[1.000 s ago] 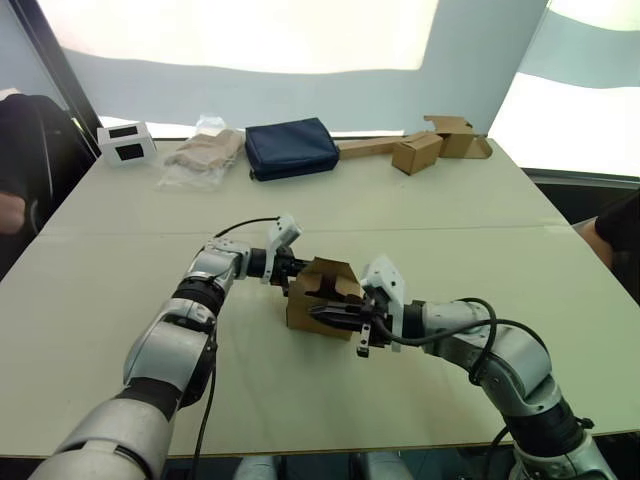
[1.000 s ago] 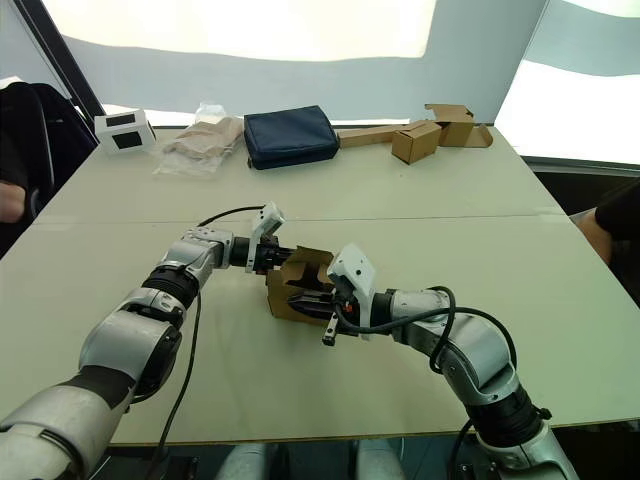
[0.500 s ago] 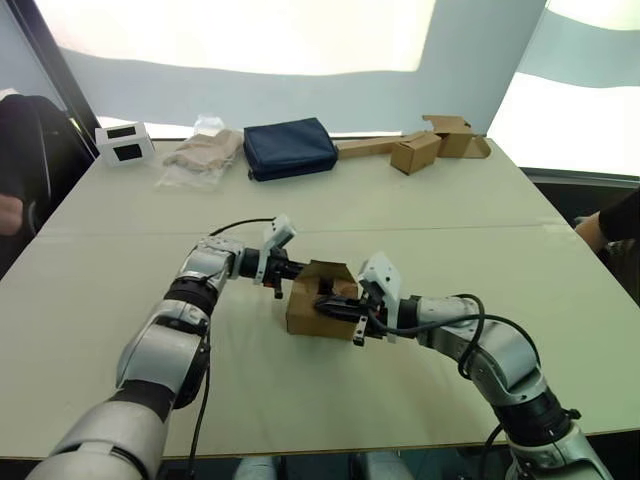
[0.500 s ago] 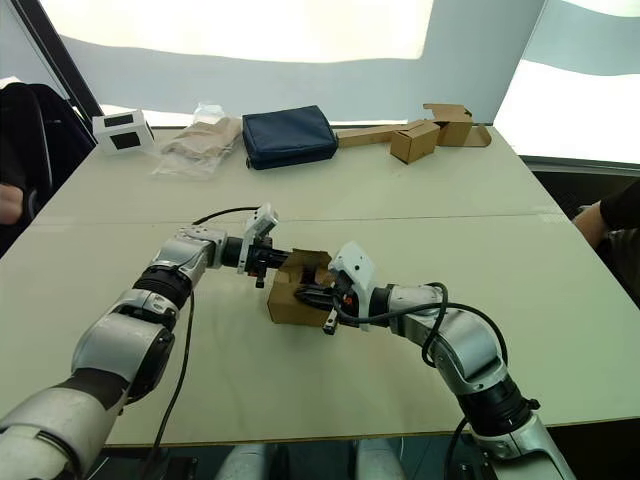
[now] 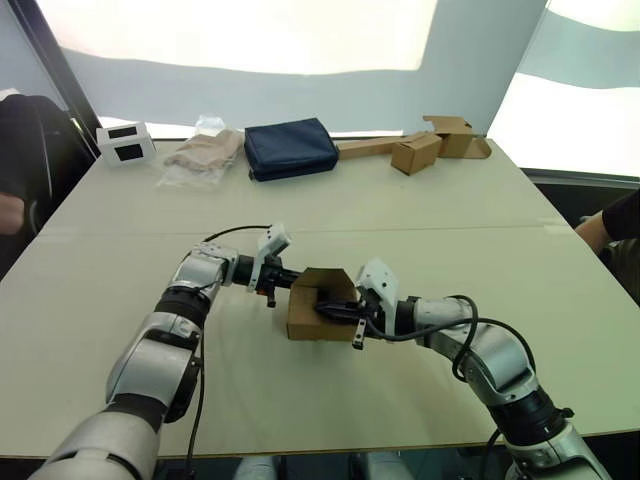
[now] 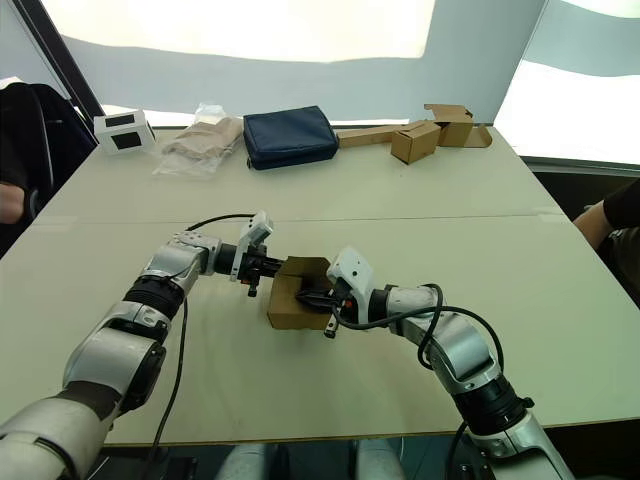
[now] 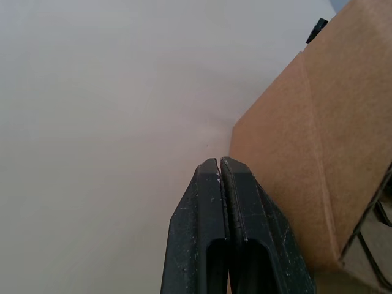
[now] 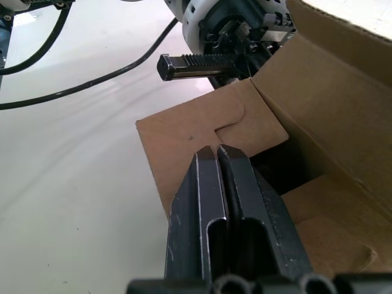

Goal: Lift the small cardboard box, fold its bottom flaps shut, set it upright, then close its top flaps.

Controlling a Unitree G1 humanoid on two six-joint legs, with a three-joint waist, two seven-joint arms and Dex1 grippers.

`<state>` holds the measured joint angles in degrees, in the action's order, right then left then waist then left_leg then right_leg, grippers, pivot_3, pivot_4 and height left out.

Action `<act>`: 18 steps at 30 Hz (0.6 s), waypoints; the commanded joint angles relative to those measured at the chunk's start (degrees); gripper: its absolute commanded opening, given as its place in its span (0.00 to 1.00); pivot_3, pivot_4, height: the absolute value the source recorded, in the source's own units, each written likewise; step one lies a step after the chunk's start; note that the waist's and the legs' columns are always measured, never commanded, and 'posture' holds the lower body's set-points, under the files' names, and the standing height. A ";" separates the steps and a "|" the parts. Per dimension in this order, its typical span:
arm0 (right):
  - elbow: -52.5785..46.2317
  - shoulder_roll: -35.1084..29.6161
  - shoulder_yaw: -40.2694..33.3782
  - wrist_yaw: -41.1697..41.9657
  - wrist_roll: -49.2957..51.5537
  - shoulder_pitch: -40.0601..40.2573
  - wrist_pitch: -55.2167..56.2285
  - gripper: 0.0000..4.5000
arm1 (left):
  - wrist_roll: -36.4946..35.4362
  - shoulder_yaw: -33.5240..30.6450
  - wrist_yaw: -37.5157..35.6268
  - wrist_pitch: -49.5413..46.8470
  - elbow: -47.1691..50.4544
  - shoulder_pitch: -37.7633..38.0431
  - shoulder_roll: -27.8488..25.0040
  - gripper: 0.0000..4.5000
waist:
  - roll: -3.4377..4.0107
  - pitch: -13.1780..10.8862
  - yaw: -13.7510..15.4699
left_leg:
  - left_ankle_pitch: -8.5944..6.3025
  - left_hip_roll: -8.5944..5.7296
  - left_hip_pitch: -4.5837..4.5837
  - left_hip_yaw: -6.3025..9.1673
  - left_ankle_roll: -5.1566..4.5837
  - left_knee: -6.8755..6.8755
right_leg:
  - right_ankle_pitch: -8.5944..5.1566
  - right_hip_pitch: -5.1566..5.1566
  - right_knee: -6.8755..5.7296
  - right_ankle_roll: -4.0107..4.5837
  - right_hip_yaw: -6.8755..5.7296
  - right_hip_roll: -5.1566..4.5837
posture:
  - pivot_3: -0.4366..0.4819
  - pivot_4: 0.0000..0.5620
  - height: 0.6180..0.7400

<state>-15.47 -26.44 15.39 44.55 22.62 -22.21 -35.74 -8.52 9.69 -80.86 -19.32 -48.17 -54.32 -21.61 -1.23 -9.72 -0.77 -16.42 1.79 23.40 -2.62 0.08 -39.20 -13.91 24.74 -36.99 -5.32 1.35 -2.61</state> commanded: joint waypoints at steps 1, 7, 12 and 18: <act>0.11 -0.30 -0.02 0.25 -0.56 0.66 -0.43 0.00 | -3.02 -2.90 -0.19 -3.16 8.33 -0.26 -2.09 0.01 | 0.00 0.00 0.00 | 0.00 0.00 0.00 0.00 0.00 0.00 | 0.00 0.00 0.00 0.00 0.00 0.00 | 0.48 0.27 1.00; -0.59 -0.95 0.16 0.38 -1.26 1.16 -0.19 0.00 | -8.67 -5.57 -0.96 -12.48 24.22 3.43 -7.48 0.01 | 0.02 0.01 -0.09 | 0.00 0.02 -0.02 0.06 0.00 0.00 | 0.00 -0.01 -0.01 0.00 0.01 0.00 | 0.48 0.27 1.00; -0.62 -0.94 0.16 0.48 -1.59 1.28 -0.06 0.00 | -14.51 -6.84 0.24 -21.76 37.76 9.26 -10.93 0.01 | 0.02 0.01 -0.02 | 0.00 0.04 -0.05 0.06 0.00 0.01 | 0.00 -0.03 -0.05 0.00 0.02 -0.01 | 0.48 0.27 1.00; -0.81 -1.14 0.01 0.84 -1.89 1.35 0.06 0.00 | -18.61 -5.91 2.17 -26.83 47.61 16.65 -12.61 0.01 | 0.03 0.02 0.04 | 0.00 0.04 -0.09 0.06 0.01 0.00 | -0.01 -0.07 -0.04 0.02 0.03 -0.02 | 0.48 0.27 1.00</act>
<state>-15.84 -26.79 15.22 45.23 21.44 -21.46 -35.14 -25.04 3.96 -79.49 -44.97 -4.06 -38.08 -33.61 -1.21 -9.70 -0.73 -16.42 1.82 23.31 -2.55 0.09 -39.20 -13.92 24.67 -37.03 -5.30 1.38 -2.63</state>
